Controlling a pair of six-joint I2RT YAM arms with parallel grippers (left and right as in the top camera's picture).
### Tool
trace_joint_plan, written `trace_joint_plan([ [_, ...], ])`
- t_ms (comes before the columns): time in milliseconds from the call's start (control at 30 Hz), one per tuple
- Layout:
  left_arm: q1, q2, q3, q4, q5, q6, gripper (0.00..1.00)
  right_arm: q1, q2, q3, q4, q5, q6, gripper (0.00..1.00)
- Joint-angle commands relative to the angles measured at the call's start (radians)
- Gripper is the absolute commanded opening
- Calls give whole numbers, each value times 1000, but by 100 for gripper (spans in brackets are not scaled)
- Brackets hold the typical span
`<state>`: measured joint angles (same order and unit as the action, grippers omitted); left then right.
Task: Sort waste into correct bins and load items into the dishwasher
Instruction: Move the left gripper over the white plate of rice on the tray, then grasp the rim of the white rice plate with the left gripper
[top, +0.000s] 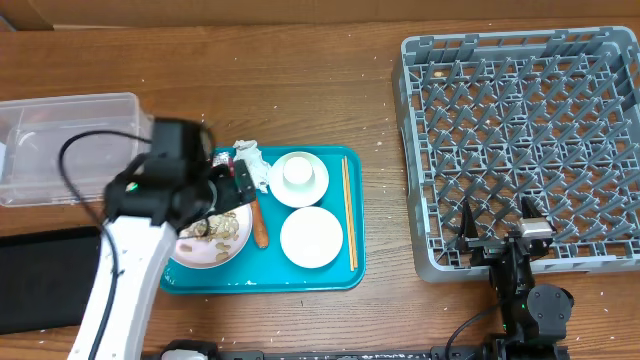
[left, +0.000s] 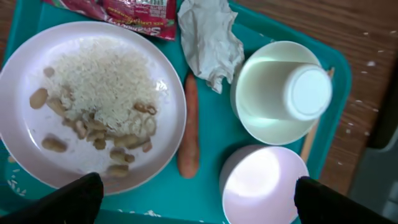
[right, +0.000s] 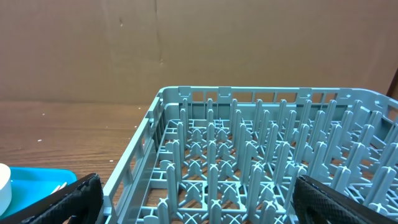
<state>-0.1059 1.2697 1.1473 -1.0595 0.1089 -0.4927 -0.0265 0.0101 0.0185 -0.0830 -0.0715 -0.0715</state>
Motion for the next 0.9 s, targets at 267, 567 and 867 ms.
trace_joint_plan([
  [267, -31, 302, 32, 135, -193, -51, 100, -5, -7, -10, 3, 3, 4, 100],
  [567, -30, 432, 32, 269, -189, -146, 82, -5, -7, -10, 3, 3, 4, 100],
  [867, -31, 480, 32, 286, -171, -256, 68, -5, -7, -10, 3, 3, 4, 100],
])
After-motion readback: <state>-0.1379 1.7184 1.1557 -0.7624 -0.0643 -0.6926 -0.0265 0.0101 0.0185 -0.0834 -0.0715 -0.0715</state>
